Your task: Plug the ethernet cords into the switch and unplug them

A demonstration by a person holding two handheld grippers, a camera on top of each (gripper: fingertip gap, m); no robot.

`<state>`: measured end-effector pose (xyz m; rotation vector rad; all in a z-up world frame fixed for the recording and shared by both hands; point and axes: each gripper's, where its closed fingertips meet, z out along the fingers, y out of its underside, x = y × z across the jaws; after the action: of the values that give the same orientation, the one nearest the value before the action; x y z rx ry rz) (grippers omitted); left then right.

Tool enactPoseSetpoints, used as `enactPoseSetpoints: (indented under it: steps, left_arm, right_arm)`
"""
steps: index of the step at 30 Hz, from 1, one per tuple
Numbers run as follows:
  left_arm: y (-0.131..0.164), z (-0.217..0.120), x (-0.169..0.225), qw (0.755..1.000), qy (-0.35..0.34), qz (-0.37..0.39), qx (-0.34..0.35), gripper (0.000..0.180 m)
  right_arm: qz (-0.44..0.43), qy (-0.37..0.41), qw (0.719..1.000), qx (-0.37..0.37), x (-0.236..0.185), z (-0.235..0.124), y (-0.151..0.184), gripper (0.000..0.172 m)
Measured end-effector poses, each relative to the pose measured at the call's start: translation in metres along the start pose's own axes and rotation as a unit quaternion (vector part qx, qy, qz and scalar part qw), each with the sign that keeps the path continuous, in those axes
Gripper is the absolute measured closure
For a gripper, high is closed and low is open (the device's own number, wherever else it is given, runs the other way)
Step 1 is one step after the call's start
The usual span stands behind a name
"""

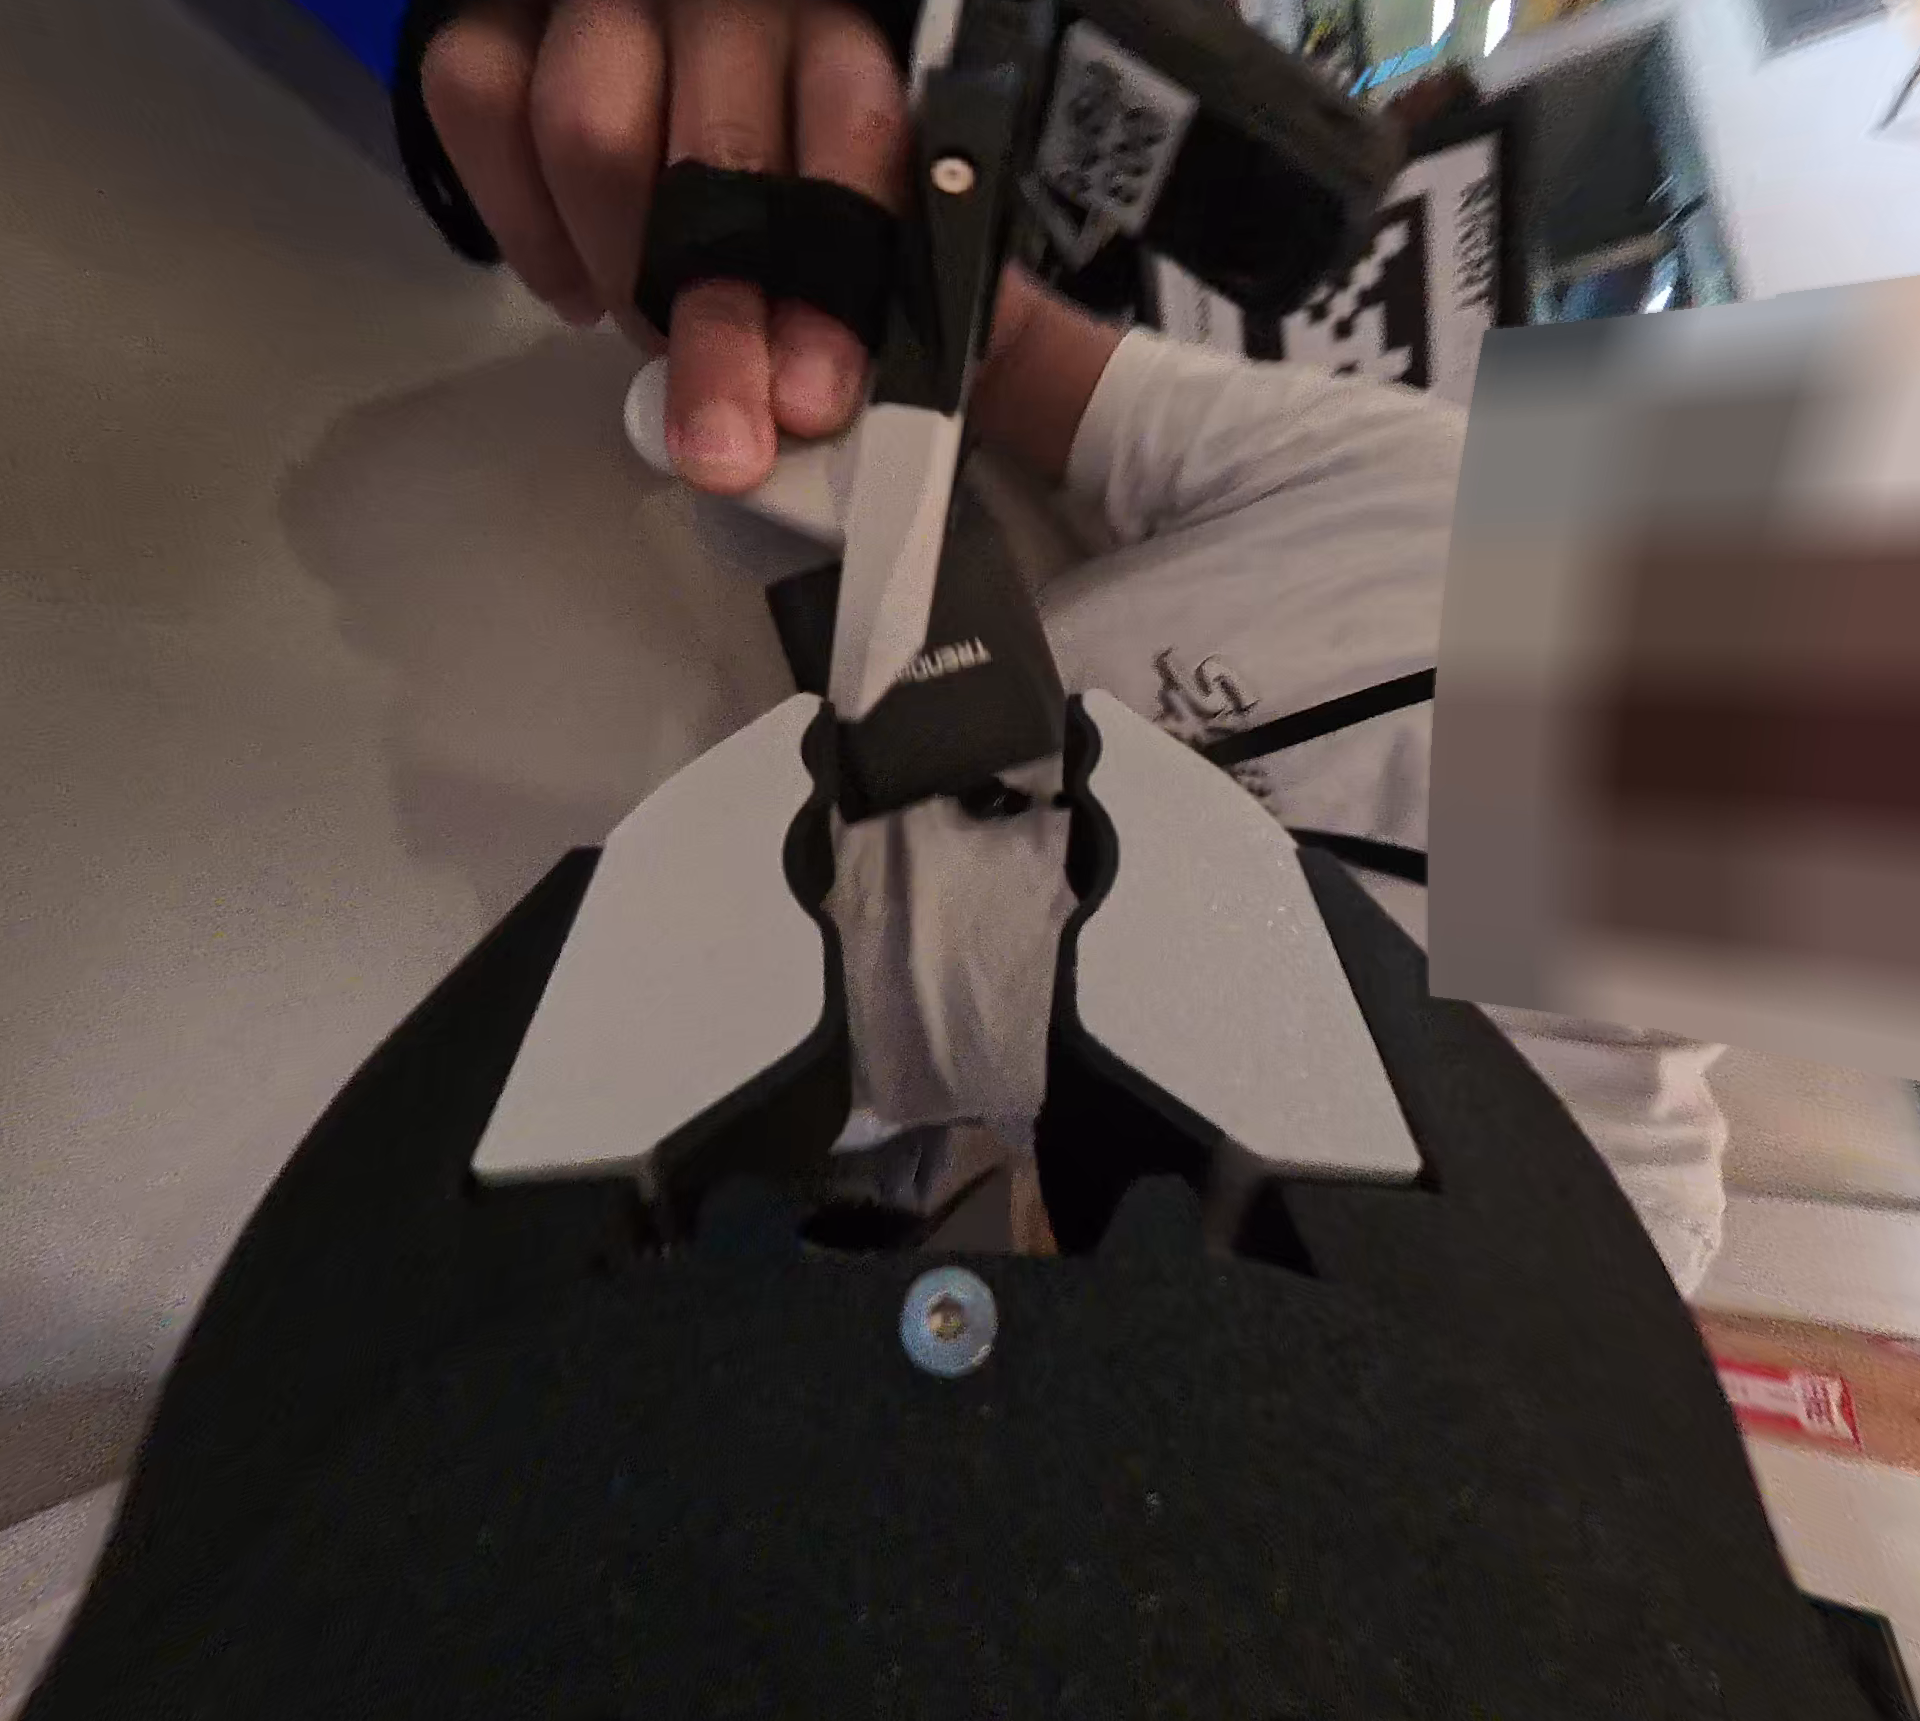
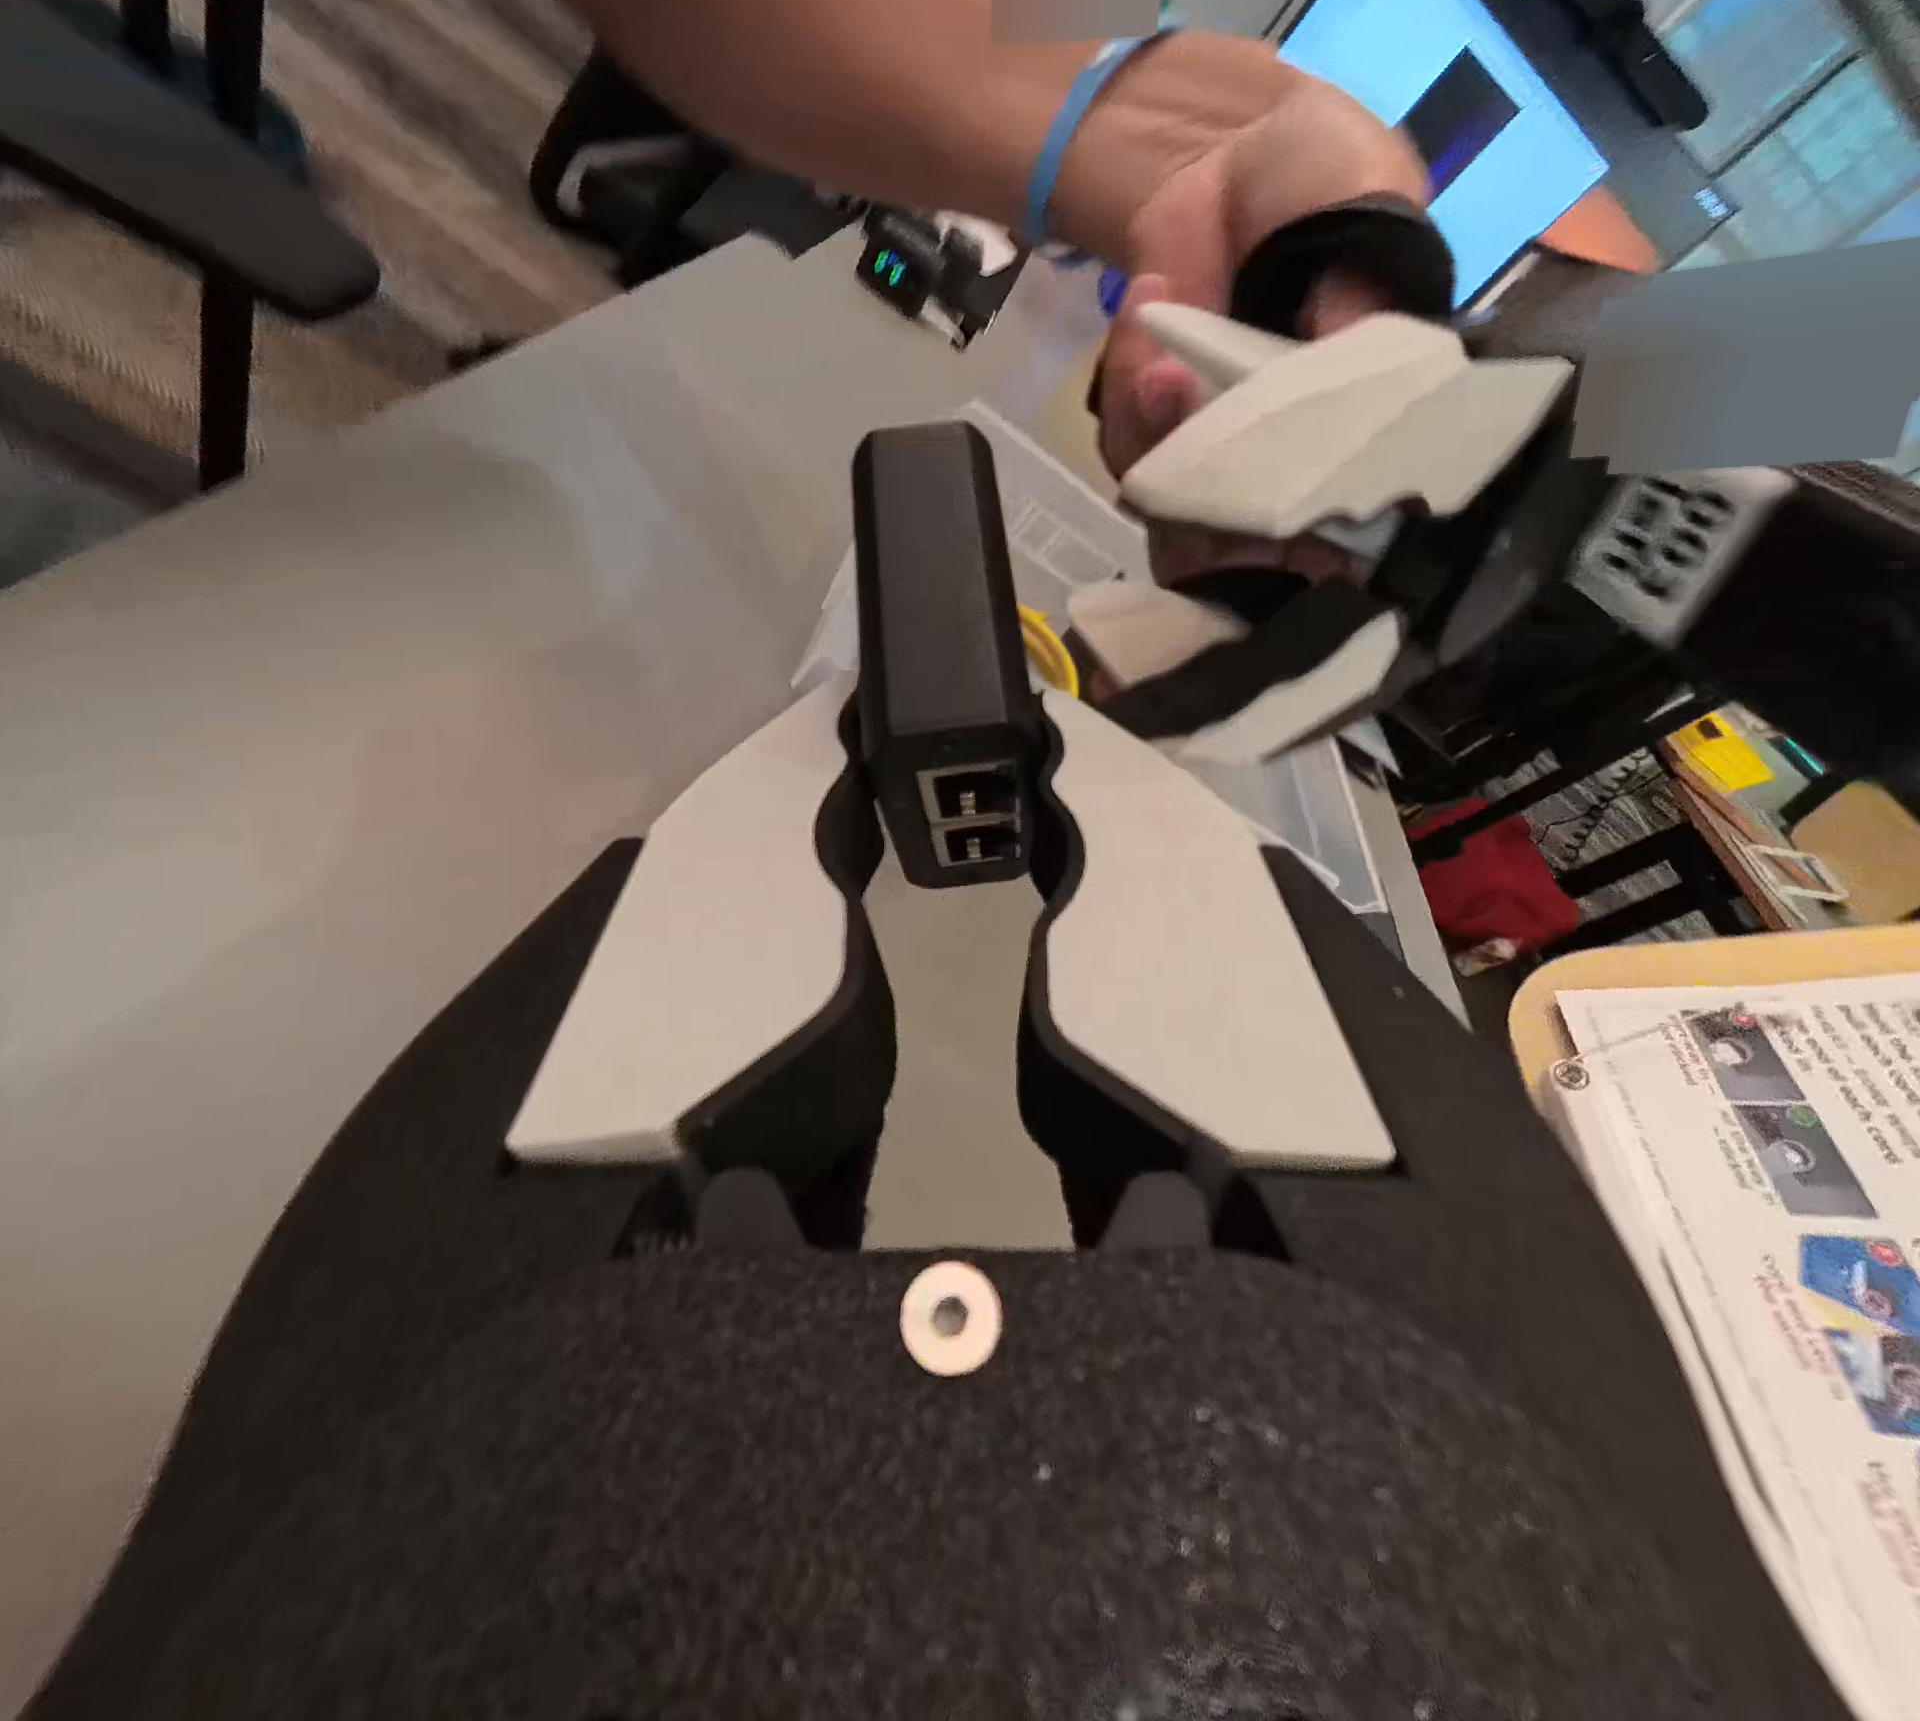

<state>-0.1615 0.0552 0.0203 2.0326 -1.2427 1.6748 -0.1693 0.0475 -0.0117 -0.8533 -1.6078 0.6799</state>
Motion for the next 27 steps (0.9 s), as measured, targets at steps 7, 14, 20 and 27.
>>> enactPoseSetpoints:
  steps: [7,14,20,27]
  left_arm:
    - [0.023,-0.018,-0.015,0.980,-0.094,0.017,0.175,0.120]
    - [0.034,0.001,-0.020,0.950,-0.200,0.080,0.224,0.100]
    - [0.035,0.007,-0.024,0.930,-0.266,0.124,0.219,0.117]
    - [0.056,0.024,-0.019,0.972,-0.144,0.094,0.162,0.118]
  right_arm:
    - [0.024,0.118,0.992,0.038,0.023,-0.008,0.004,0.148]
    - [-0.060,0.154,0.986,-0.004,0.020,0.024,0.001,0.147]
    - [-0.053,0.129,0.990,-0.006,0.013,0.039,0.000,0.147]
    - [-0.066,0.048,0.997,-0.001,-0.015,0.045,-0.007,0.147]
